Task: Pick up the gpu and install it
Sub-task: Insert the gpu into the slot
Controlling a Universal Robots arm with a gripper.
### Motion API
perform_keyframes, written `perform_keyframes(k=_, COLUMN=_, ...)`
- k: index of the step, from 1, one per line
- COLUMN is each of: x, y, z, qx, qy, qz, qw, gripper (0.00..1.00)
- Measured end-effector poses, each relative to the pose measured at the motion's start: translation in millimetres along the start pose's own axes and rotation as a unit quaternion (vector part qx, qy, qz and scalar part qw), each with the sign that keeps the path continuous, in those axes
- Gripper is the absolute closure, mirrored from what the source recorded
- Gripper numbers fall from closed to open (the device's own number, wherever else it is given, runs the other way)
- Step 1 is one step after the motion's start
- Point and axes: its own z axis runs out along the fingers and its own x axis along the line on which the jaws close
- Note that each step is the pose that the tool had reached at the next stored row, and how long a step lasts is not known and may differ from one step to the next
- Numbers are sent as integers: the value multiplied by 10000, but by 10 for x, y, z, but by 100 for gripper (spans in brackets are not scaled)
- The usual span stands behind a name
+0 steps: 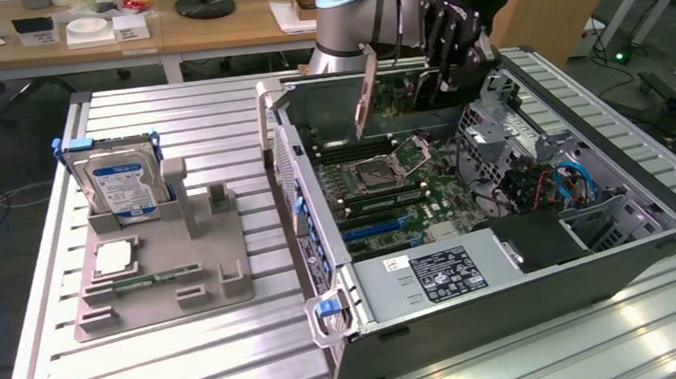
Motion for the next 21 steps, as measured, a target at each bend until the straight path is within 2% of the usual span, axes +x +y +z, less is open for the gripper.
perform_keyframes(k=9, x=21, y=-1, z=70, qx=9, qy=0, qz=81, qw=10000, gripper=72)
perform_keyframes(k=21, x=21, y=0, z=73, qx=11, qy=0, qz=93, qw=10000, gripper=72)
